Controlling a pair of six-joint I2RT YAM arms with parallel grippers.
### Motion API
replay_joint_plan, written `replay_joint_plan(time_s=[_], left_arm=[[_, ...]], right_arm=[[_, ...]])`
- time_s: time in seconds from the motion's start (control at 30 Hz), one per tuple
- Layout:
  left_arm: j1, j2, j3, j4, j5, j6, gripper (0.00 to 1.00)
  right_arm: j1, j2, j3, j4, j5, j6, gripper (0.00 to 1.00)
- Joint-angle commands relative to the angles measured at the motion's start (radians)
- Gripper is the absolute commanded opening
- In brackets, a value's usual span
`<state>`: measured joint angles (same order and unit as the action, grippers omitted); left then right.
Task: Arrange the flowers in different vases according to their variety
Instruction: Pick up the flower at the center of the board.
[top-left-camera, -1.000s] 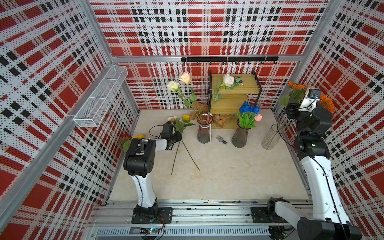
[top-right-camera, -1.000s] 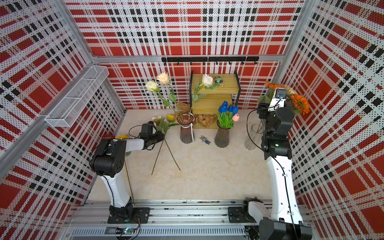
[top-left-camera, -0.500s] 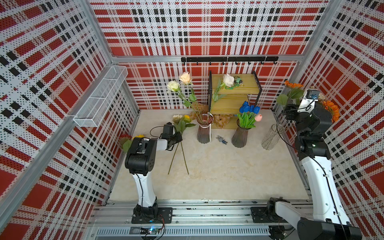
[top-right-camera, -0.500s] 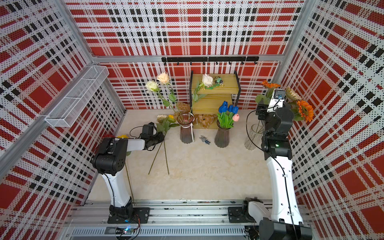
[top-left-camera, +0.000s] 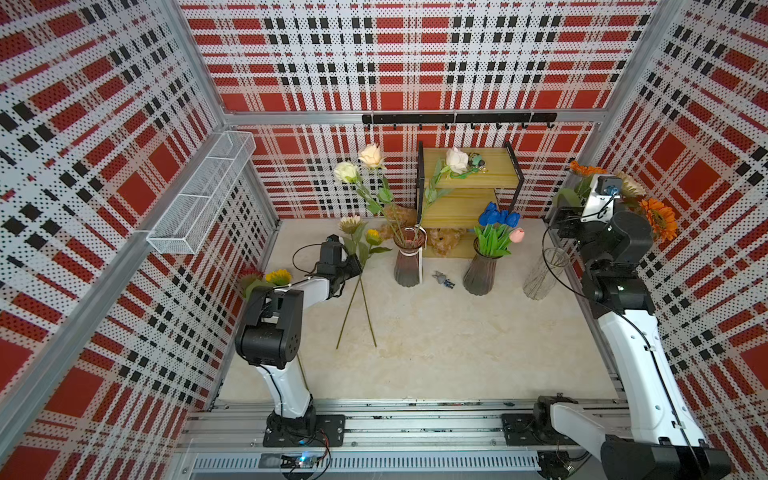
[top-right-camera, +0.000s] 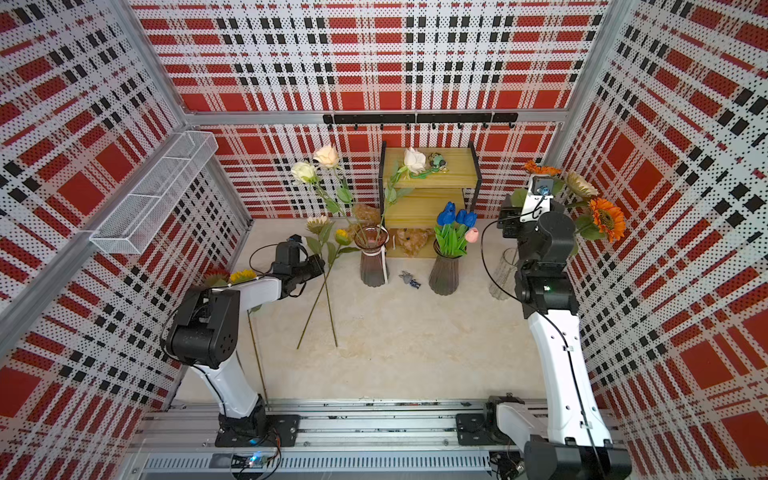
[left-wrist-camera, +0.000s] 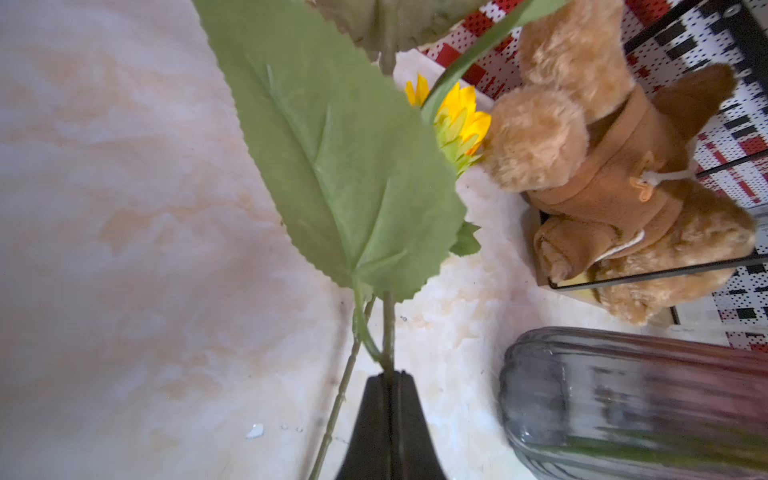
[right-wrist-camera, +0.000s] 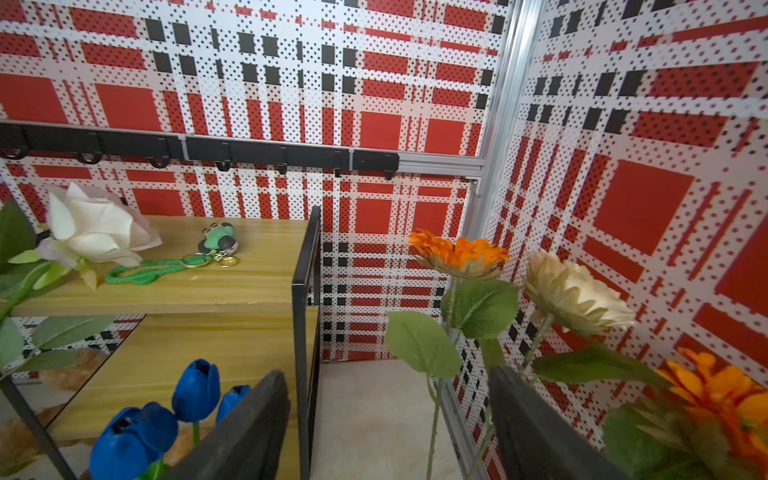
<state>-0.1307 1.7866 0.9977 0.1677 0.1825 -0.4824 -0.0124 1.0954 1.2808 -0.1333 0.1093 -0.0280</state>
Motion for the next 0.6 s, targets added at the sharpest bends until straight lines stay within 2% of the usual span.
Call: replay_joint_plan(time_s=[0.0, 0.2, 0.37, 0.43, 0.57], left_arm=[[0.003, -0.09, -0.04, -0.048, -0.017, 0.001, 0.0], [-0.024, -0.328, -0.102, -0.135, -0.083, -0.008, 0.0], [-0.043, -0.527, -0.149, -0.198, -0.129, -0.031, 0.0], [-0.049, -0.585, -0.164, -0.219, -0.131, -0.035, 0.0], [-0.078, -0.669, -0.189, -0.245, -0.129, -0.041, 0.0]], right_arm=[[0.07, 0.008, 0.053, -0.051, -0.016, 0.046, 0.82], [0.209, 0.04, 0.154, -0.235, -0.197, 0.158, 0.84], [0.312, 0.049, 0.165, -0.323, -0.397, 0.254, 0.84], [0.392, 0.06, 0.16, -0.354, -0.434, 0.274, 0.84], [0.635, 0.124, 0.131, -0.397, -0.432, 0.306, 0.81]])
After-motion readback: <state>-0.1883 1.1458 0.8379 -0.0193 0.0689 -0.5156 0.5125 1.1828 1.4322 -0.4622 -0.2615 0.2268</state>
